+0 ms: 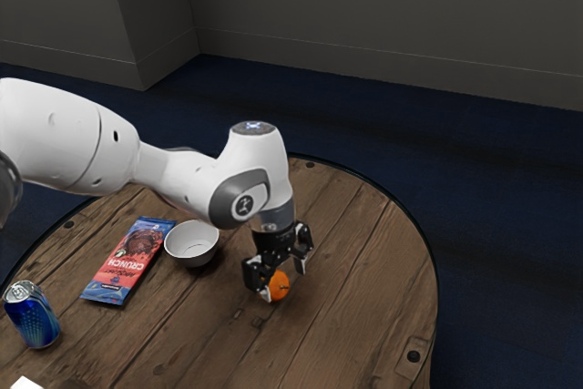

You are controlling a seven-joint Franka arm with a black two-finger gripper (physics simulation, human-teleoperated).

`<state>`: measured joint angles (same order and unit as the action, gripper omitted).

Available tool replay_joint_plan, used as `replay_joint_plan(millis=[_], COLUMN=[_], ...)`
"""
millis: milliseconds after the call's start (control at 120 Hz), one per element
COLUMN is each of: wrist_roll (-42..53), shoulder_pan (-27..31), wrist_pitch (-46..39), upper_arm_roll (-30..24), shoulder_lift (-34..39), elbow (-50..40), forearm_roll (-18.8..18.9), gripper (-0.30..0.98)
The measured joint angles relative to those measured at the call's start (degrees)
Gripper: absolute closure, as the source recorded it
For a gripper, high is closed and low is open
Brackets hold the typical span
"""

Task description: Place the pear in the bowl.

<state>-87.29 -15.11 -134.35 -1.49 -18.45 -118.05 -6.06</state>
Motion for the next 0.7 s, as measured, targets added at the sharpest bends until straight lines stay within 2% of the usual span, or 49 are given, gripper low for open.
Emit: replay_joint_plan(millis=[300, 700], wrist_roll=[-2.20, -3.28], shoulder_pan=[0.72, 2.08], wrist_pitch=[-2.18, -3.31], upper_arm_roll=[-0.01, 0.00], shoulder_lift=[-1.44, -1.65], elbow=[-0.02, -1.20], forearm_roll=[-0.17, -0.18], gripper=[0.02, 0.14])
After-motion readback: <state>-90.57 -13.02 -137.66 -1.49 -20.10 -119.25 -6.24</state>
